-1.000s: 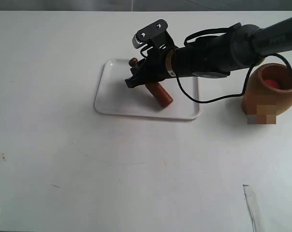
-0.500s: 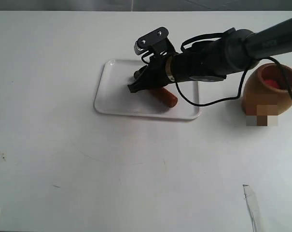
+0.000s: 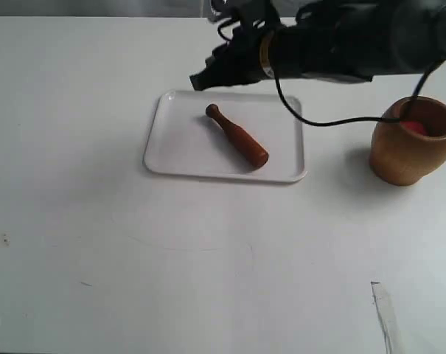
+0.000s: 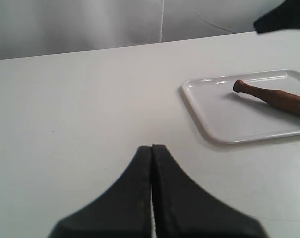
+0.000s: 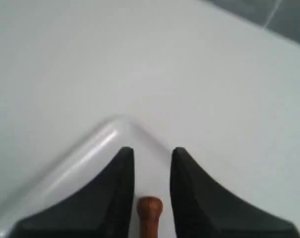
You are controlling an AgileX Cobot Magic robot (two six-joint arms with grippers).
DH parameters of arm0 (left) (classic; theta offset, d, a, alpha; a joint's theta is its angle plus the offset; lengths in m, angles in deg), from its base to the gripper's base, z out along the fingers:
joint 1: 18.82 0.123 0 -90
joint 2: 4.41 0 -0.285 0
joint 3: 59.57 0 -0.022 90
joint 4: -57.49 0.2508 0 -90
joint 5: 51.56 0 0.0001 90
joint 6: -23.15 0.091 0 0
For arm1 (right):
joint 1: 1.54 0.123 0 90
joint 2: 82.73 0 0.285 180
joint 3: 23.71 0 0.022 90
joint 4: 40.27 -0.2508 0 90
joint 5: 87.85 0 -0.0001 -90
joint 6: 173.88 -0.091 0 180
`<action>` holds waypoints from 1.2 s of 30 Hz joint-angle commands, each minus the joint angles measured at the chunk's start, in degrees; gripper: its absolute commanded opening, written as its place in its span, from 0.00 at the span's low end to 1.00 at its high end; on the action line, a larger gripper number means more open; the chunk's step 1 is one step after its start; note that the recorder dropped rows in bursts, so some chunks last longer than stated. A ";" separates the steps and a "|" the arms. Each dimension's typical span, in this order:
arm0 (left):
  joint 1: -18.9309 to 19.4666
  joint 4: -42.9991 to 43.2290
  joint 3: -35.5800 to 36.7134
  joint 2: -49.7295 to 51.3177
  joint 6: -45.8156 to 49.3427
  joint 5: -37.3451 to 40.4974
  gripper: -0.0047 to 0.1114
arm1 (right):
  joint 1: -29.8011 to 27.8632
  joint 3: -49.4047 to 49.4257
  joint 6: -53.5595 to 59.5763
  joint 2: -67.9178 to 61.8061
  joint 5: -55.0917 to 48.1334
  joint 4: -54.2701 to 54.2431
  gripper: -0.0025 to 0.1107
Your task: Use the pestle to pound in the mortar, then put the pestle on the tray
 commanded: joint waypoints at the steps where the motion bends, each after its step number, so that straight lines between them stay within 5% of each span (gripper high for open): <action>1: -0.44 -0.42 0.03 -0.07 -0.47 -0.17 0.04 | 4.01 3.21 -0.05 12.02 -2.47 6.65 0.02; 9: -0.44 -0.42 0.03 -0.07 -0.47 -0.17 0.04 | 14.31 10.53 0.48 32.91 -22.21 10.82 0.02; 15: -0.44 -0.42 0.03 -0.07 -0.47 -0.17 0.04 | 23.01 19.28 -0.45 48.59 -27.06 12.96 0.02; 19: -0.44 -0.42 0.03 -0.07 -0.47 -0.17 0.04 | 27.01 25.05 -11.20 57.62 -33.31 21.32 0.02; 23: -0.44 -0.42 0.03 -0.07 -0.47 -0.17 0.04 | 29.43 29.46 -27.66 66.03 -55.16 34.30 0.02; 27: -0.44 -0.42 0.03 -0.07 -0.47 -0.17 0.04 | 29.91 31.08 -28.84 72.93 -72.54 33.32 0.02; 32: -0.44 -0.42 0.03 -0.07 -0.47 -0.17 0.04 | 29.91 35.80 -32.01 80.73 -61.09 33.54 0.02; 36: -0.44 -0.42 0.03 -0.07 -0.47 -0.17 0.04 | 29.91 42.22 -45.29 83.25 -48.43 40.81 0.02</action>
